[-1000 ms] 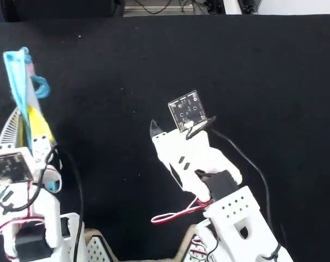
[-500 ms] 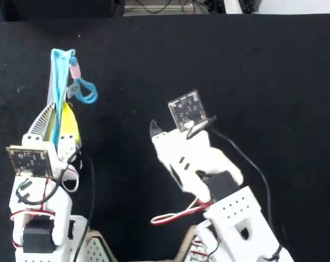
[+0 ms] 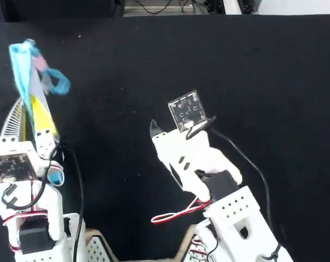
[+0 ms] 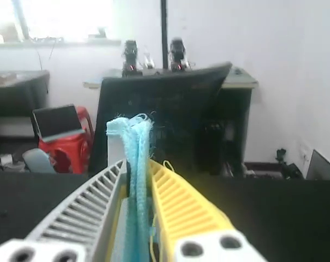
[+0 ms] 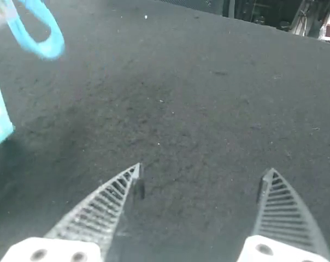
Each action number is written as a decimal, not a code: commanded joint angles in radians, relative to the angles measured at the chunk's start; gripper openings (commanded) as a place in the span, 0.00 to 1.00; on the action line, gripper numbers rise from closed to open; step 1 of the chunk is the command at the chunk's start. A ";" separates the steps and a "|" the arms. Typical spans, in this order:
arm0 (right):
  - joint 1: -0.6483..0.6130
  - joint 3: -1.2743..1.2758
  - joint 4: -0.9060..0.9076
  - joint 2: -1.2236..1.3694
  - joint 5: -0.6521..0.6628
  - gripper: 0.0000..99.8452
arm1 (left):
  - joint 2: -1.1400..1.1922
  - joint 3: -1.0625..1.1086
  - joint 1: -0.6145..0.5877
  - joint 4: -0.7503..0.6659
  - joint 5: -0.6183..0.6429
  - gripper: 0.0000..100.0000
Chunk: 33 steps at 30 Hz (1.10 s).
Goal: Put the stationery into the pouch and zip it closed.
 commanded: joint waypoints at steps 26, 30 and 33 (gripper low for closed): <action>-0.009 -0.039 -0.006 -0.013 0.008 0.33 | 0.612 -0.351 0.010 -0.149 -0.160 0.03; -0.009 -0.039 -0.006 -0.013 0.008 0.33 | 0.644 -0.398 0.007 -0.149 -0.181 0.03; -0.009 -0.039 -0.006 -0.013 0.008 0.33 | 0.667 -0.450 0.005 -0.149 -0.180 0.03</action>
